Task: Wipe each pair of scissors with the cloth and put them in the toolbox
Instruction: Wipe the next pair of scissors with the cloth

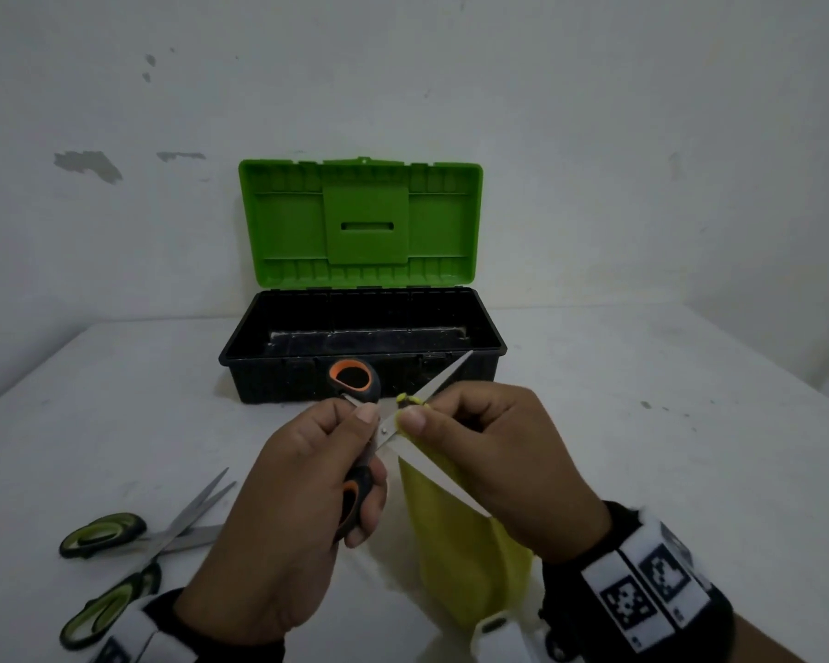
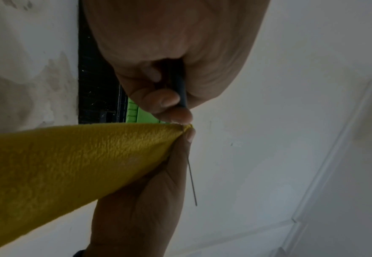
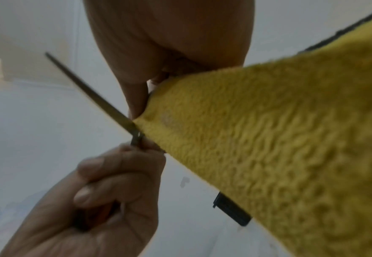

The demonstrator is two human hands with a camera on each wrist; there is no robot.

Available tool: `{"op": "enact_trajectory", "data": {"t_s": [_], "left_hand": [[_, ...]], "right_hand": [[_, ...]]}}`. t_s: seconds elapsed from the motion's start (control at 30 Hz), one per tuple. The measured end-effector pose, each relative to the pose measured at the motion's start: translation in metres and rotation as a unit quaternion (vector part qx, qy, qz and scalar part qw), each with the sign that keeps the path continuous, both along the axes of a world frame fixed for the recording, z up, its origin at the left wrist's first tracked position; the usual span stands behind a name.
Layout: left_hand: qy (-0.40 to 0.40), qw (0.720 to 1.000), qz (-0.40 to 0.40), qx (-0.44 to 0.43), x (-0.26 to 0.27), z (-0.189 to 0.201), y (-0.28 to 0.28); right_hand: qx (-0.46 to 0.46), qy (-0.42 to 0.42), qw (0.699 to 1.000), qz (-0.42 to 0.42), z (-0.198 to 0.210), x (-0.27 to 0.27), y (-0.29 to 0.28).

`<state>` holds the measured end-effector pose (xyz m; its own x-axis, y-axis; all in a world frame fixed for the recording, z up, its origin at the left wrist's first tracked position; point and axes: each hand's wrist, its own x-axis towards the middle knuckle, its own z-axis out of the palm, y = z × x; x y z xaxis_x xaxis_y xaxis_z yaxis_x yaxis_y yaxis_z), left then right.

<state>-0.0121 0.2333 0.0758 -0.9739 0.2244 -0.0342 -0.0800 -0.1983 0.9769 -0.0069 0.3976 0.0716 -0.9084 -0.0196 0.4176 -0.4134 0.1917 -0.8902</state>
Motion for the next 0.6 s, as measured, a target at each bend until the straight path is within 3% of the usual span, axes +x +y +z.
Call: {"op": "enact_trajectory", "data": {"t_s": [0.17,0.37,0.6], "left_hand": [[-0.007,1.0,0.01,-0.003,-0.004,-0.004,-0.002],[-0.015,1.0,0.007,-0.005,-0.004,-0.004,-0.001],[-0.009,1.0,0.013,-0.006,-0.007,-0.007,-0.004]], "right_hand": [[-0.051,-0.01,0.994,-0.095,0.003,-0.012,0.014],[0.0,-0.014,0.999,-0.041,-0.005,-0.004,0.001],[-0.055,-0.005,0.993,-0.101,-0.002,-0.014,0.013]]}}
